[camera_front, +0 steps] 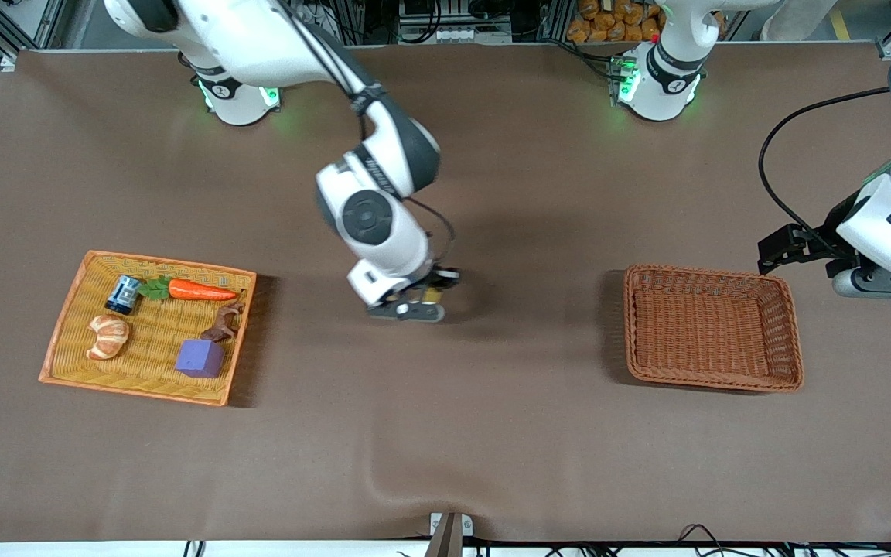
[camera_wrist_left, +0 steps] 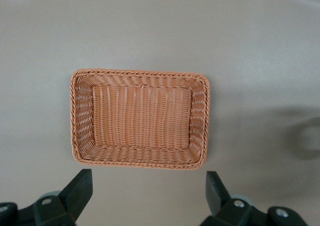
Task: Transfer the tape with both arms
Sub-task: 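Carry the tape roll to the table center and set it down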
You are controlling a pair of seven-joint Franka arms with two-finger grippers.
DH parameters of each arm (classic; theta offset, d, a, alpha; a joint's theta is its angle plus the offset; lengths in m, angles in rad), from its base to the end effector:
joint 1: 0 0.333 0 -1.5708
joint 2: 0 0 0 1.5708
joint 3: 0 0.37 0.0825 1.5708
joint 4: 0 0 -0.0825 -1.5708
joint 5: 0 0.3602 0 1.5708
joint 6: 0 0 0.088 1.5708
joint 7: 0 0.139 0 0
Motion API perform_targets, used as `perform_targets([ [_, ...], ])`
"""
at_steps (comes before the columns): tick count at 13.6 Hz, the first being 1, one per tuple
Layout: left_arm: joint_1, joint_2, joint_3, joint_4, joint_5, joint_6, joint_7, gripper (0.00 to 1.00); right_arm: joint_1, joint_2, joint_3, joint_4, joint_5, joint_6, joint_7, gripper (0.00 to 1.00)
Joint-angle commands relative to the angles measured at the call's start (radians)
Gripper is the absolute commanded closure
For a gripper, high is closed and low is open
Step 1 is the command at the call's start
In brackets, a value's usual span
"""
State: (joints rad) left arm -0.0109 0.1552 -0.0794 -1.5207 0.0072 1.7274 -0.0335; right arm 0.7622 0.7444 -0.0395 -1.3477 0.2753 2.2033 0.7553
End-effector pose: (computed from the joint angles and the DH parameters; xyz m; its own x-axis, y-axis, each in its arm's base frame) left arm 0.5985 -0.0495 0.5960 0.9971 -0.0562 0.0518 -0.0566 -0.9984 0.0068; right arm 0.5607 0.5263 0.3148 0.9840 -0.1621 -0.0738 -0.1745 -0.9600 -0.2189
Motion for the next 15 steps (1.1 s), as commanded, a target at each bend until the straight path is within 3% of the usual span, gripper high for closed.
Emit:
perform_targets([
  [1, -0.004, 0.001, 0.0, 0.008, 0.017, 0.004, 0.007, 0.0, 0.034, 0.119, -0.003, 0.093, 0.018, 0.032, 0.056, 1.0],
  [3, -0.003, 0.001, 0.0, 0.008, 0.017, 0.004, 0.009, 0.0, 0.067, 0.156, -0.005, 0.093, 0.016, 0.049, 0.065, 1.0],
  [4, -0.003, 0.001, 0.0, 0.01, 0.017, 0.004, 0.01, 0.0, 0.072, 0.158, -0.011, 0.093, 0.013, 0.046, 0.062, 0.95],
  [5, -0.007, 0.003, 0.001, 0.013, 0.02, 0.004, 0.009, 0.0, 0.062, 0.156, -0.01, 0.093, 0.016, 0.036, 0.062, 0.8],
  [7, -0.008, 0.009, 0.001, 0.014, 0.048, 0.004, 0.009, 0.0, 0.055, 0.136, -0.011, 0.093, 0.022, 0.035, 0.074, 0.18],
  [8, -0.008, 0.009, 0.001, 0.016, 0.048, 0.004, 0.009, 0.0, 0.052, 0.113, -0.011, 0.093, 0.021, 0.033, 0.119, 0.0],
  [10, -0.003, 0.006, 0.001, 0.017, 0.048, 0.004, 0.009, 0.0, 0.043, 0.039, -0.04, 0.058, -0.016, 0.0, 0.151, 0.0],
  [12, -0.003, -0.008, 0.0, 0.017, 0.051, 0.003, 0.021, 0.0, 0.037, -0.064, -0.086, -0.03, -0.12, -0.016, 0.104, 0.0],
  [15, 0.003, -0.025, -0.003, 0.059, 0.037, -0.005, 0.024, 0.0, -0.099, -0.175, -0.085, -0.062, -0.125, -0.175, -0.116, 0.0],
])
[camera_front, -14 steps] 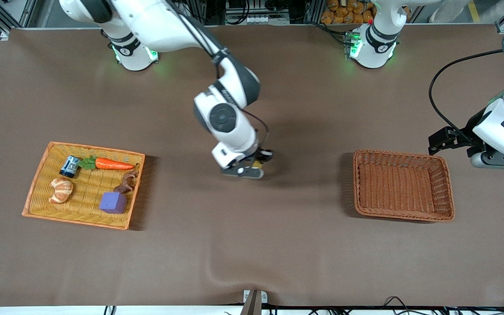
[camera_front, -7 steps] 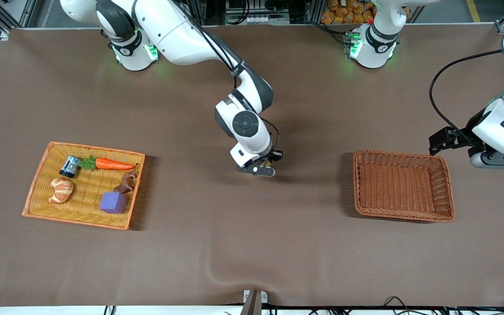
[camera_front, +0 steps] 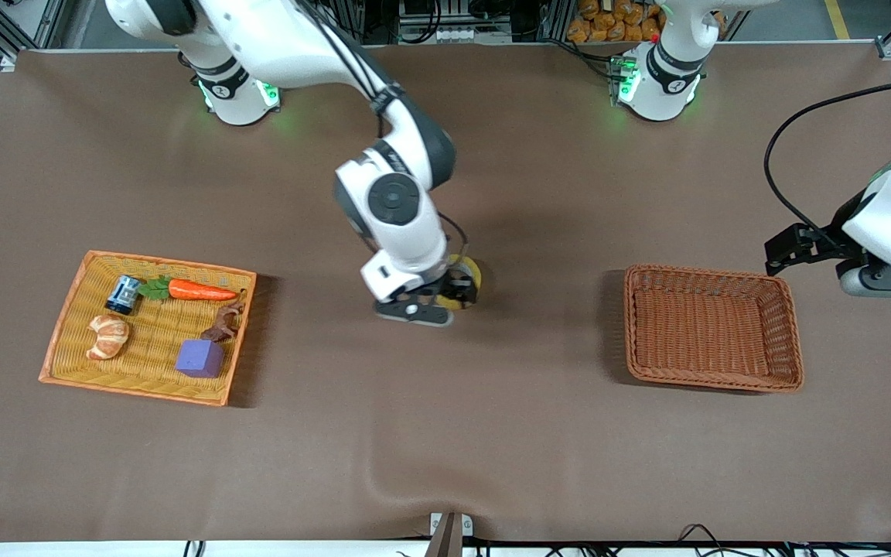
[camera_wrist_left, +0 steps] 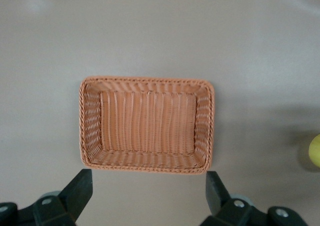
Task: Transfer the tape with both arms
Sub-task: 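Carry the tape roll to the table center and set it down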
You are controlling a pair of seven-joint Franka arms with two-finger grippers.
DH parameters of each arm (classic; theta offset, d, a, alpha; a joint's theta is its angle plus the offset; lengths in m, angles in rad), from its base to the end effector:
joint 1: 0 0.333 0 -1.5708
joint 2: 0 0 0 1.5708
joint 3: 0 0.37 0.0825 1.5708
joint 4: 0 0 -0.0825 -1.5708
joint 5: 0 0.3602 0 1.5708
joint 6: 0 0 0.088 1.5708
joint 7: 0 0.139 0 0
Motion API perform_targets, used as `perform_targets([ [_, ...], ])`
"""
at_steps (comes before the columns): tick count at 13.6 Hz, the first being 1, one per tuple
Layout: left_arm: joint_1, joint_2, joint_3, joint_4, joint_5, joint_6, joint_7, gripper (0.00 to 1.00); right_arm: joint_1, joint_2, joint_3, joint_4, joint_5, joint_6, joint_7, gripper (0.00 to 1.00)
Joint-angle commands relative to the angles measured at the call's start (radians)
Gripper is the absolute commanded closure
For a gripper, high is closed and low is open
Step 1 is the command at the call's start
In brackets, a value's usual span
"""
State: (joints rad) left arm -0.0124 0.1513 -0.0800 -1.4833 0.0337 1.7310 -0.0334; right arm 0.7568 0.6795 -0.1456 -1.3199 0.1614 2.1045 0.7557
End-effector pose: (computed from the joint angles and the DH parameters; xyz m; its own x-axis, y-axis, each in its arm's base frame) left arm 0.6011 -0.0476 0.6161 0.9933 -0.0618 0.0974 -0.0603 -0.9980 -0.0184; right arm 0.5996 0.4687 0.3689 0.9822 -0.1831 0.0425 -0.1771 -0.9772 -0.1169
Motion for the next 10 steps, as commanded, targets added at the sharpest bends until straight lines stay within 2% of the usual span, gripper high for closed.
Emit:
perform_targets([
  [1, 0.009, -0.022, -0.003, 0.02, 0.006, -0.019, 0.026, 0.0, -0.143, -0.145, 0.021, -0.094, 0.012, -0.133, -0.125, 0.0],
  [3, 0.014, -0.03, 0.0, 0.017, -0.008, -0.054, 0.027, 0.0, -0.229, -0.231, 0.02, -0.122, 0.015, -0.237, -0.176, 0.0],
  [6, 0.014, -0.064, 0.002, 0.015, -0.009, -0.132, 0.021, 0.0, -0.39, -0.351, 0.02, -0.208, 0.015, -0.302, -0.577, 0.0],
  [10, 0.019, -0.07, 0.008, 0.02, -0.021, -0.195, 0.046, 0.0, -0.569, -0.429, 0.017, -0.208, 0.0, -0.412, -0.842, 0.0],
])
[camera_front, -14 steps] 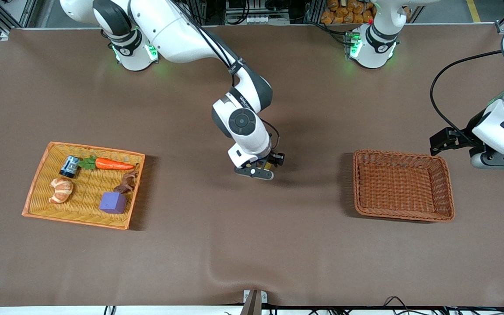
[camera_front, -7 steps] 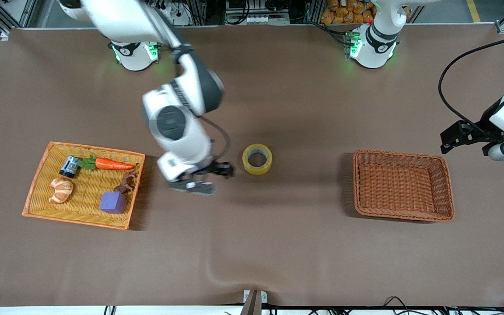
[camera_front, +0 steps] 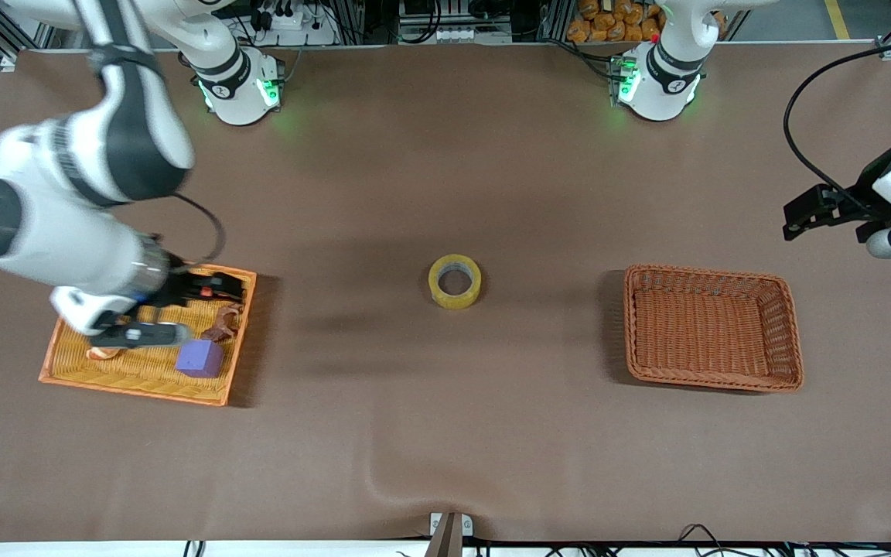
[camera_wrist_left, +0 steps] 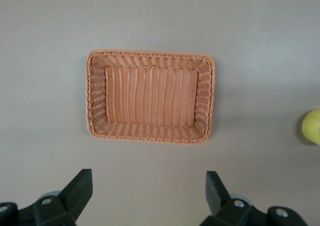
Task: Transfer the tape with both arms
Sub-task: 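Carry the tape roll to the table center and set it down, then open the right gripper and draw it back beside the tray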
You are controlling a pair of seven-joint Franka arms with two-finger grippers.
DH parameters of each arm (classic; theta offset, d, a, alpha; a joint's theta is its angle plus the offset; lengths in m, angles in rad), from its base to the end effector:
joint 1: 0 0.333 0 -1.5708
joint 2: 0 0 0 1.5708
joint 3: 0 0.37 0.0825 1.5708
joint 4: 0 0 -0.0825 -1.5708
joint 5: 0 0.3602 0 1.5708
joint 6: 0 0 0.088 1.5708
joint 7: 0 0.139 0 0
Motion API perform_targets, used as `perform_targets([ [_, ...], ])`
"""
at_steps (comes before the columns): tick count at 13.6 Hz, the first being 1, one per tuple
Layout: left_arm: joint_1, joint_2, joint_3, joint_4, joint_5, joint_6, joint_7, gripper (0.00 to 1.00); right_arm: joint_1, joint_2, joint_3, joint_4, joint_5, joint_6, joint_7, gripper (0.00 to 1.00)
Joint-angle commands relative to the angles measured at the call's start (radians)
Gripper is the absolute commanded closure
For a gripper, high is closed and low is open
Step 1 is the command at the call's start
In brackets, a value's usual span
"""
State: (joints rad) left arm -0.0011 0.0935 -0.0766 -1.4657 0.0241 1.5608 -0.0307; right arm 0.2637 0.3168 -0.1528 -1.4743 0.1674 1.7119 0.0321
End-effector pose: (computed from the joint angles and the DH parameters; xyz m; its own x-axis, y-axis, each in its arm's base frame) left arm 0.5628 -0.0380 0.6417 0.9989 -0.0464 0.0024 -0.0464 -0.9988 -0.0169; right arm 0.6317 0.1050 0.5179 0.9950 0.0590 -0.0801 0.0497 -0.9923 -0.1133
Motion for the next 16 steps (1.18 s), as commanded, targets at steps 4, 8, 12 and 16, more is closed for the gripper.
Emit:
perform_targets([
  [4, 0.009, -0.015, 0.005, -0.007, -0.024, -0.066, 0.061, 0.0, -0.121, -0.139, 0.024, -0.047, -0.095, -0.098, -0.111, 0.0],
  [8, 0.01, -0.038, -0.003, -0.007, -0.026, -0.127, 0.006, 0.0, -0.123, -0.203, 0.024, -0.047, -0.118, -0.165, -0.038, 0.0],
  [12, 0.009, -0.025, 0.004, 0.007, -0.013, -0.127, 0.005, 0.0, -0.129, -0.211, 0.021, -0.044, -0.134, -0.178, -0.029, 0.0],
  [16, 0.009, -0.026, 0.008, 0.021, -0.009, -0.127, 0.005, 0.0, -0.132, -0.212, -0.002, -0.027, -0.134, -0.181, -0.018, 0.0],
])
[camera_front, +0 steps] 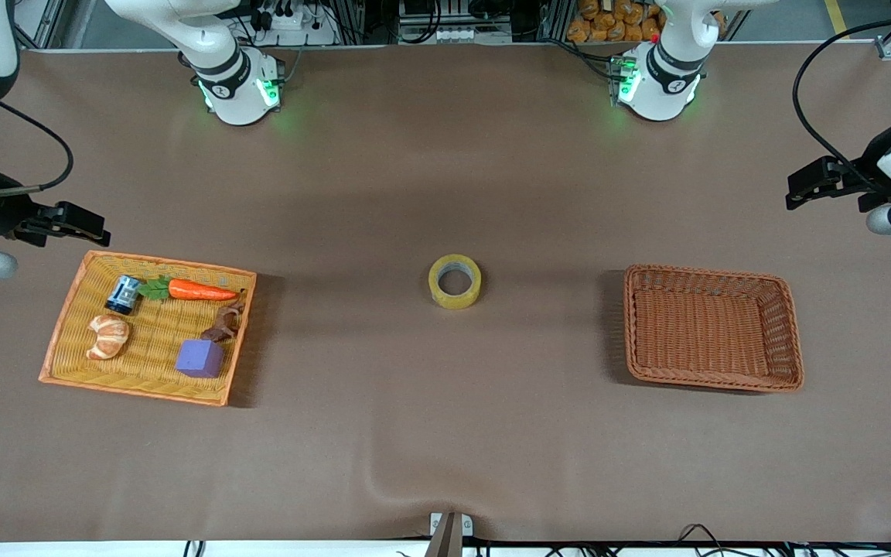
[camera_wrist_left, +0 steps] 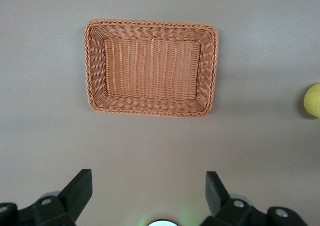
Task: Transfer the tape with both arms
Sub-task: 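Open the right gripper and draw it back beside the tray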
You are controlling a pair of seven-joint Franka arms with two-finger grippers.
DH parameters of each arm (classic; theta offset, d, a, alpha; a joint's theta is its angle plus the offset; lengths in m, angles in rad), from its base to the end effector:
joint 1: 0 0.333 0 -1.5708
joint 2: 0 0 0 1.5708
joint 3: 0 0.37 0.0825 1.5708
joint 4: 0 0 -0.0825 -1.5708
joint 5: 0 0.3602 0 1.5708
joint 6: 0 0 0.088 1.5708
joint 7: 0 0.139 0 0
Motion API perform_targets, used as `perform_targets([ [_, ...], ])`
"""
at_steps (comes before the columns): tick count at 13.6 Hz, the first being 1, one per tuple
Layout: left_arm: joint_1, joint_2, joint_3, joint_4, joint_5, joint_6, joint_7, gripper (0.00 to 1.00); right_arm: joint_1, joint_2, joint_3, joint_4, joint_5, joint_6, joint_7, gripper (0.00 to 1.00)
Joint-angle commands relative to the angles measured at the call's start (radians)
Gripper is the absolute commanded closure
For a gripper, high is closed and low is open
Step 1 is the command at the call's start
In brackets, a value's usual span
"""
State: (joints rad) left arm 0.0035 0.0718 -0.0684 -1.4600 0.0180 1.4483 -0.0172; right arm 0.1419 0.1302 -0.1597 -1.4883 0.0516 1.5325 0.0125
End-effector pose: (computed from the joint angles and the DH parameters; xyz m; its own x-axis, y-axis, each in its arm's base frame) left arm 0.5407 -0.0308 0.6469 0.9955 -0.0455 -0.0830 -0.0469 -0.9988 -0.0145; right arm 0.5690 0.0037 0.6093 0.9960 -0.0287 -0.0846 -0.0313 -0.9991 -0.0298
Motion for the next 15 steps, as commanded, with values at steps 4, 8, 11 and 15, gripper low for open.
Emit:
perform_targets([
  [4, 0.007, -0.026, -0.001, 0.001, -0.004, -0.014, -0.039, 0.0, -0.079, -0.03, 0.032, -0.007, -0.012, 0.0, -0.063, 0.0],
  [8, 0.006, -0.047, -0.01, -0.028, -0.004, -0.005, -0.076, 0.0, -0.108, -0.03, 0.045, -0.006, -0.015, -0.003, -0.071, 0.0],
  [11, 0.006, -0.05, -0.01, -0.03, -0.003, -0.005, -0.076, 0.0, -0.11, -0.029, 0.045, -0.004, -0.016, -0.002, -0.072, 0.0],
  [15, 0.006, -0.035, -0.002, -0.017, -0.001, 0.0, -0.073, 0.0, -0.111, -0.02, 0.045, 0.002, -0.016, 0.0, -0.074, 0.0],
])
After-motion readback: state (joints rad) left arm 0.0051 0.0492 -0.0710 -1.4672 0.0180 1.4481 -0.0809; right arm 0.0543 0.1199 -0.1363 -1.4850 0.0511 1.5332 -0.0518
